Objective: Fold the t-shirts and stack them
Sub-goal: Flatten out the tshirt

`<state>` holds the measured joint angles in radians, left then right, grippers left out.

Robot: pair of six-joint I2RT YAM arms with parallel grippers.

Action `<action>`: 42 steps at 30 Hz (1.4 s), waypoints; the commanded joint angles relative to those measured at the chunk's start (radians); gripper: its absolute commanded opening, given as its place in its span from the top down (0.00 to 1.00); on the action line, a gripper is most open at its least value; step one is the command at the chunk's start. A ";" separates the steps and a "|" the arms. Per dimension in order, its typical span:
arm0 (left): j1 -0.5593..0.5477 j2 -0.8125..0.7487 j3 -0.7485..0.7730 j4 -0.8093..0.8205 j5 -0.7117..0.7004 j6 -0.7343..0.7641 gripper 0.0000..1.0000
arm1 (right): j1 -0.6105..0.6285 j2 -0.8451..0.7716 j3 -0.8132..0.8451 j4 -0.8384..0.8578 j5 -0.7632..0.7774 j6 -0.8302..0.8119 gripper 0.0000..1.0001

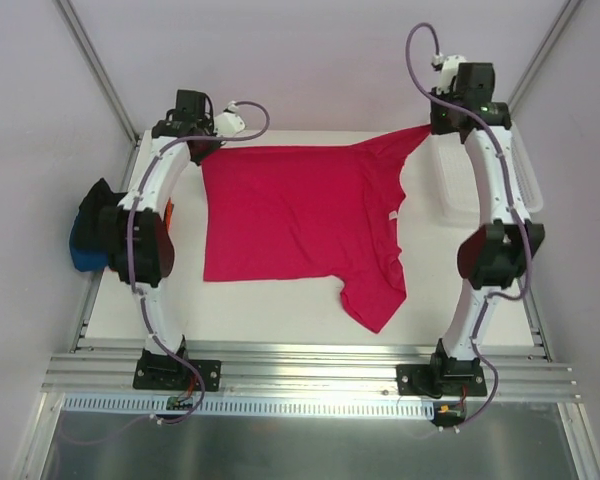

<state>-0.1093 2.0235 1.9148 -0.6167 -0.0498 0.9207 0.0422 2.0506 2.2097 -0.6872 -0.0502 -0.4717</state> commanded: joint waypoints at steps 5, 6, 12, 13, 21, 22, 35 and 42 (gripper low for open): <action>-0.004 -0.546 -0.177 0.017 0.091 -0.043 1.00 | 0.021 -0.564 -0.120 -0.043 0.108 0.062 1.00; -0.006 -0.581 -0.194 0.017 0.094 -0.049 1.00 | 0.021 -0.610 -0.155 -0.046 0.118 0.056 1.00; -0.021 -0.814 -0.263 0.018 0.106 -0.089 1.00 | 0.019 -0.914 -0.288 -0.121 0.115 0.001 1.00; -0.024 -0.868 -0.275 0.018 0.111 -0.089 1.00 | 0.015 -0.938 -0.285 -0.133 0.131 -0.001 1.00; -0.046 -1.011 -0.284 0.025 0.056 -0.007 1.00 | -0.041 -1.107 -0.266 -0.091 0.329 -0.090 1.00; -0.046 -1.007 -0.274 0.029 0.054 -0.002 1.00 | -0.041 -1.110 -0.266 -0.080 0.345 -0.100 1.00; 0.005 -0.703 -0.316 0.043 0.103 0.136 1.00 | -0.087 -0.605 -0.098 -0.176 0.126 -0.119 1.00; 0.029 -0.234 -0.055 0.044 0.099 0.148 1.00 | -0.021 -0.011 0.217 -0.195 0.065 -0.183 1.00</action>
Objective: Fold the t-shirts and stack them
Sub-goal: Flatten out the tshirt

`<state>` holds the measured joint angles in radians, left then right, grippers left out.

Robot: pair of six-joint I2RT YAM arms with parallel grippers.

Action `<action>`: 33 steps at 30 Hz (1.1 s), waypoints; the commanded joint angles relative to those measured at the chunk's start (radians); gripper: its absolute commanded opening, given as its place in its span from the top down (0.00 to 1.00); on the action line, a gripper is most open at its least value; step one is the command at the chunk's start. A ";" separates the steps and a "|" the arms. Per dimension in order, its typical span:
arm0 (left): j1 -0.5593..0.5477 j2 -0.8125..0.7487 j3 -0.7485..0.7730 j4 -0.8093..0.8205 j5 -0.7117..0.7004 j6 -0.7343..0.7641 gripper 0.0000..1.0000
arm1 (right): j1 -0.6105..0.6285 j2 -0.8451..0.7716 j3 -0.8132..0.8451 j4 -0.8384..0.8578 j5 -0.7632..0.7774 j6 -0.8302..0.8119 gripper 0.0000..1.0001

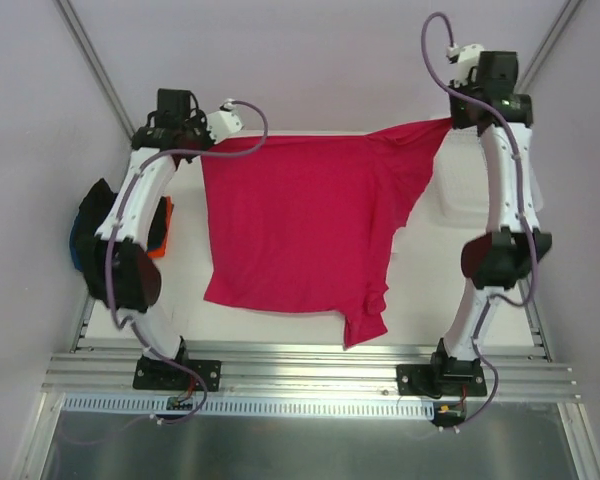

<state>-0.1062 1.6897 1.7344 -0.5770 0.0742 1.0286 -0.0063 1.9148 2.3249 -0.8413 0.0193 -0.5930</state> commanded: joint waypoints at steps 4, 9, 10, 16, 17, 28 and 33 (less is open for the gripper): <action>0.033 0.368 0.310 0.005 -0.053 0.094 1.00 | 0.112 0.318 0.105 0.105 0.051 -0.235 1.00; 0.043 0.467 0.433 0.006 -0.057 0.126 1.00 | 0.170 0.346 0.073 0.220 0.085 -0.257 1.00; 0.045 0.466 0.433 0.005 -0.056 0.125 1.00 | 0.180 0.314 0.061 0.243 0.099 -0.231 1.00; 0.043 0.273 0.325 0.005 -0.047 0.018 1.00 | 0.207 0.115 -0.054 0.203 0.093 -0.088 1.00; 0.037 0.177 0.248 0.005 -0.031 -0.010 1.00 | 0.209 0.031 -0.074 0.173 0.096 -0.074 1.00; -0.111 -0.490 -0.200 0.003 0.003 -0.122 1.00 | 0.224 -0.601 -0.354 -0.013 0.130 0.005 1.00; -0.170 -0.706 -0.248 0.003 0.064 -0.266 1.00 | 0.188 -0.818 -0.391 -0.136 -0.042 0.084 1.00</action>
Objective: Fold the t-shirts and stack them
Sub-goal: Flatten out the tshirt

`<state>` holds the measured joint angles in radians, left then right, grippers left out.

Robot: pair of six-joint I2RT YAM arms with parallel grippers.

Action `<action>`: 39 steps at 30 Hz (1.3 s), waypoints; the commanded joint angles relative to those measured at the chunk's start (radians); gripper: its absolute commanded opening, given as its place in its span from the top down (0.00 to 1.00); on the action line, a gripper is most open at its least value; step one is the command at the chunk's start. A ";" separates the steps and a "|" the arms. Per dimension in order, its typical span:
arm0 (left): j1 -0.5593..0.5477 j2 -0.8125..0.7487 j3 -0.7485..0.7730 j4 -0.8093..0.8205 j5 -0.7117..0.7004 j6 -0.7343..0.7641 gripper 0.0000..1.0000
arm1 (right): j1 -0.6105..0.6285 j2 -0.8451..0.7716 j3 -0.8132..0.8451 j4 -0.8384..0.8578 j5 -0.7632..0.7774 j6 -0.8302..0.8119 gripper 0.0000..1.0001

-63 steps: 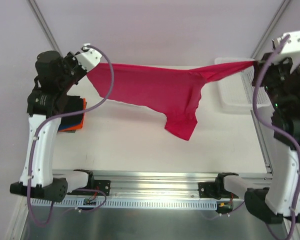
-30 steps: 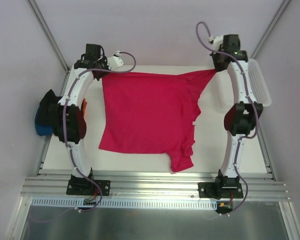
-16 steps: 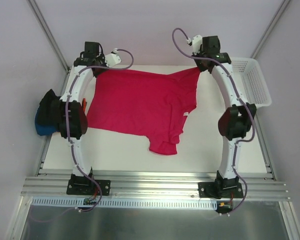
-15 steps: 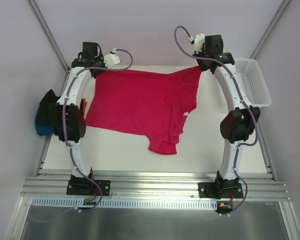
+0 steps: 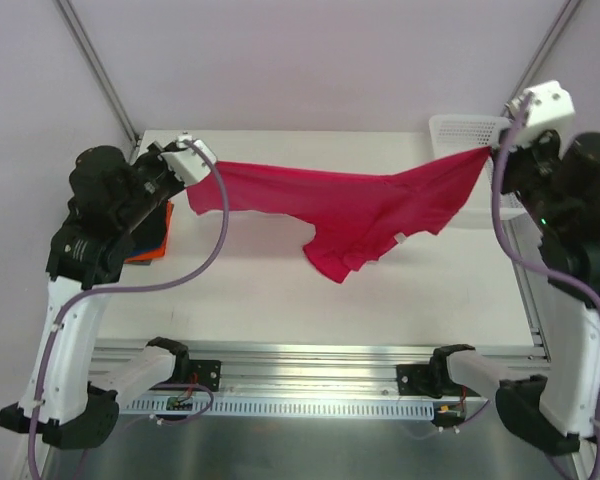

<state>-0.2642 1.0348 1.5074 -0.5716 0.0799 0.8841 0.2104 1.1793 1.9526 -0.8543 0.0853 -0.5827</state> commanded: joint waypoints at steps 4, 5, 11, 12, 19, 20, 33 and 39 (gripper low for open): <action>-0.010 -0.065 0.060 -0.008 0.110 -0.145 1.00 | -0.117 -0.165 0.023 -0.100 -0.091 0.068 1.00; -0.010 -0.055 0.083 -0.007 0.121 -0.131 1.00 | -0.117 -0.159 0.038 -0.059 -0.056 0.063 1.00; -0.010 0.198 0.382 0.006 0.130 -0.100 1.00 | -0.144 0.012 0.193 0.127 -0.016 0.008 1.00; -0.010 0.233 0.413 0.006 0.129 -0.087 1.00 | -0.163 0.084 0.210 0.158 -0.033 -0.002 1.00; 0.023 0.508 0.493 0.012 0.072 0.010 1.00 | -0.209 0.503 0.387 0.287 -0.166 0.006 1.00; 0.034 0.545 0.455 0.010 0.080 0.013 1.00 | -0.209 0.535 0.373 0.297 -0.177 0.010 1.00; 0.141 0.982 0.353 0.010 0.064 0.033 1.00 | -0.043 1.066 0.439 0.308 -0.245 -0.032 1.00; 0.158 1.180 0.496 0.009 0.014 0.064 1.00 | -0.028 1.197 0.456 0.386 -0.165 -0.111 1.00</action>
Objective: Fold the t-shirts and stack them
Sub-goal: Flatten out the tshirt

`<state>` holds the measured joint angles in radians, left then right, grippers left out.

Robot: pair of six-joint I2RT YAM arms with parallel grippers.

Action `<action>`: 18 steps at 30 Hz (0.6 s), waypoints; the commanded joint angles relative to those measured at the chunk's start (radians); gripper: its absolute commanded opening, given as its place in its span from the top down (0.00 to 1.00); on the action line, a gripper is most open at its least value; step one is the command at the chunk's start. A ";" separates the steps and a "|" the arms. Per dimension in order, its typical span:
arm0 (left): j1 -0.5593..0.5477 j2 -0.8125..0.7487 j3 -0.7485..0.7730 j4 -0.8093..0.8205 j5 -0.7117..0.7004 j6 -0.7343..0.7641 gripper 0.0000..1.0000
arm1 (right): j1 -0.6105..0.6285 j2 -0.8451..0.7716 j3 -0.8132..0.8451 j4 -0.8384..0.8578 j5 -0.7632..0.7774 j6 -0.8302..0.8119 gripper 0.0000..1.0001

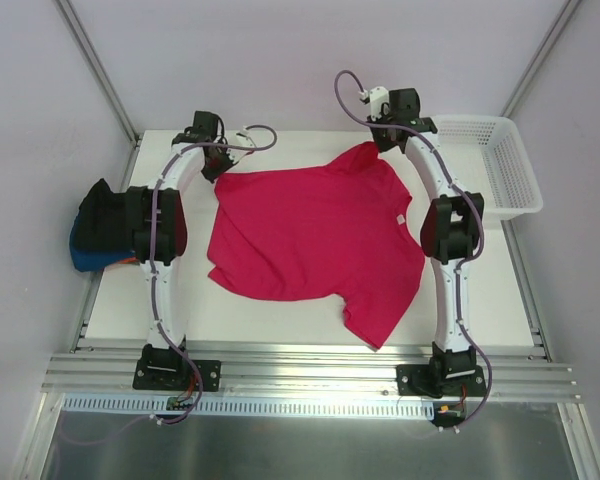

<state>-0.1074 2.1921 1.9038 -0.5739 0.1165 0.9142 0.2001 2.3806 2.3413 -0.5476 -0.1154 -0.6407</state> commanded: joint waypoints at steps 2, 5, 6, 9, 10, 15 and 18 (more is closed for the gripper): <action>0.002 0.064 0.145 0.011 -0.031 0.031 1.00 | -0.018 0.009 0.043 0.107 0.055 -0.054 1.00; 0.005 0.095 0.173 0.012 -0.040 0.028 1.00 | -0.024 0.019 0.027 0.129 0.092 -0.045 1.00; 0.006 0.098 0.175 0.012 -0.041 0.023 1.00 | -0.033 0.019 0.027 0.129 0.101 -0.039 1.00; 0.012 0.090 0.167 0.012 -0.038 0.005 1.00 | -0.044 0.008 0.012 0.126 0.109 -0.024 1.00; 0.014 0.087 0.163 0.012 -0.040 -0.006 1.00 | -0.047 0.002 0.007 0.127 0.108 -0.020 1.00; 0.021 0.046 0.158 0.013 -0.044 -0.032 1.00 | -0.064 -0.052 -0.002 0.103 0.108 -0.001 1.00; 0.026 0.003 0.135 0.012 -0.058 -0.038 1.00 | -0.067 -0.107 -0.033 0.078 0.108 -0.001 1.00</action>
<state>-0.0959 2.3035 2.0384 -0.5587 0.0734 0.8982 0.1406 2.4119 2.3222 -0.4629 -0.0196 -0.6579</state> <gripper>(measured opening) 0.020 0.006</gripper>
